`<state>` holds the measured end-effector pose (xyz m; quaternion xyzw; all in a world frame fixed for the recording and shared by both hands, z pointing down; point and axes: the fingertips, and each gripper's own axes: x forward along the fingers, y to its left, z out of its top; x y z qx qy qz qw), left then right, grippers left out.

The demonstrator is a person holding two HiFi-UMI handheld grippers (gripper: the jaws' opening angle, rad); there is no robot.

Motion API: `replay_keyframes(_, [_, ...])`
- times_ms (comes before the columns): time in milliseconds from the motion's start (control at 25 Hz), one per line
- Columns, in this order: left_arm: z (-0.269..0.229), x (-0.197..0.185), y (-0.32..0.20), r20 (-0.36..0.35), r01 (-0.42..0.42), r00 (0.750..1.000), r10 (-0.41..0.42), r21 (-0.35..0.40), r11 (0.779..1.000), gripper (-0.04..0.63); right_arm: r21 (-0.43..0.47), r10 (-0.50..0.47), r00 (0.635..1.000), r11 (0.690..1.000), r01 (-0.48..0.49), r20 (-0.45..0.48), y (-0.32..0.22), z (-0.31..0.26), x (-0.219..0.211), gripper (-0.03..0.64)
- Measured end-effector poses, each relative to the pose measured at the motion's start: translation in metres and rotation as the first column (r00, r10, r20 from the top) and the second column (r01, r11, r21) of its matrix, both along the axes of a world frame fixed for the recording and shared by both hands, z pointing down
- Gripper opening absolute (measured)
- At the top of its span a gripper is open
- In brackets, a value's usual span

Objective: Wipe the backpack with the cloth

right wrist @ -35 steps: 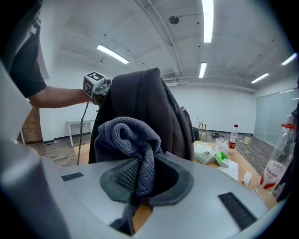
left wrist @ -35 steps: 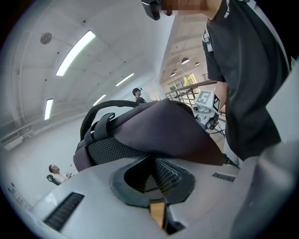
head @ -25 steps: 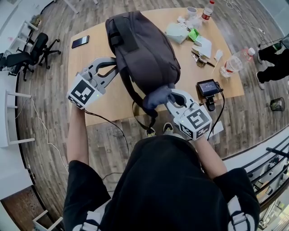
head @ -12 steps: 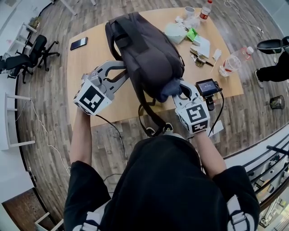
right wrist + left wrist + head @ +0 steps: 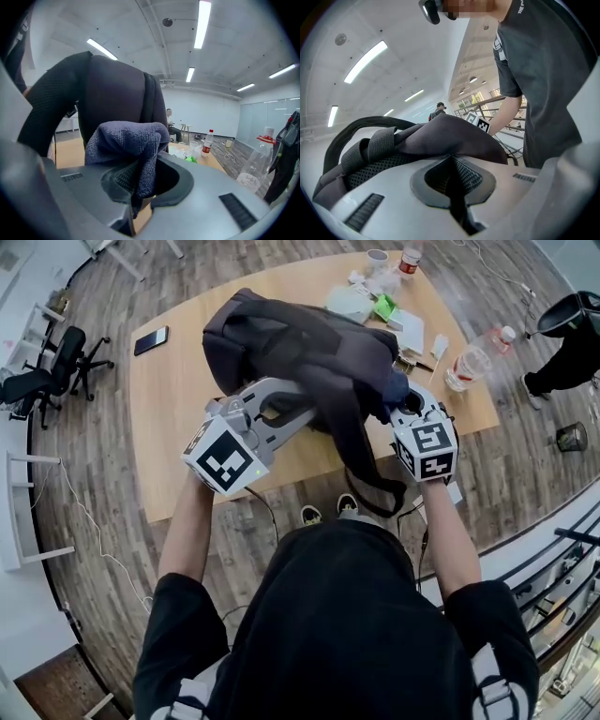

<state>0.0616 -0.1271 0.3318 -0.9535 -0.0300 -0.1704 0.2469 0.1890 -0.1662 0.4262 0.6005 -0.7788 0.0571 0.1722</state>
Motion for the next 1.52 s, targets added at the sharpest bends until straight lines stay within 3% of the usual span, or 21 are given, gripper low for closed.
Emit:
replay_keyframes(480, [-0.004,0.017,0.008,-0.042,0.001,0.999,-0.002,-0.011,1.000,0.017,-0.010,-0.064,0.998,0.998,0.064,0.014,-0.073,-0.002,0.015,0.050])
replay_keyframes(760, [-0.008,0.001,-0.008,-0.035,0.102,0.994,-0.103,-0.010,0.995,0.017,0.012,-0.088,0.995,0.996,0.087,0.055,-0.109,-0.003,-0.006,0.048])
replay_keyframes(880, [-0.008,-0.008,-0.018,-0.034,0.189,0.981,-0.190,-0.017,0.982,0.017,0.007,-0.095,0.994,0.995,0.095,0.057,-0.121,-0.004,-0.015,0.048])
replay_keyframes(1000, [-0.007,-0.018,-0.025,-0.056,0.291,0.954,-0.294,-0.057,0.955,0.017,-0.018,-0.054,0.998,0.998,0.054,0.041,-0.121,0.001,-0.013,0.049])
replay_keyframes(1080, [-0.013,-0.025,-0.024,-0.112,0.331,0.931,-0.347,-0.140,0.933,0.017,-0.008,0.009,1.000,1.000,-0.009,0.019,-0.111,-0.003,-0.006,0.049])
replay_keyframes(1240, [-0.015,-0.048,-0.031,-0.156,0.445,0.853,-0.499,-0.282,0.850,0.015,0.110,0.071,0.997,0.991,-0.071,0.004,-0.071,-0.052,0.006,0.049])
replay_keyframes(1400, [-0.008,-0.066,-0.042,-0.146,0.540,0.768,-0.623,-0.376,0.753,0.017,0.276,-0.008,0.999,0.961,0.022,-0.052,-0.033,-0.143,-0.027,0.050])
replay_keyframes(1520, [-0.003,-0.067,-0.037,-0.137,0.551,0.751,-0.645,-0.408,0.728,0.016,0.327,-0.035,0.963,0.937,0.125,-0.268,-0.024,-0.180,-0.064,0.049])
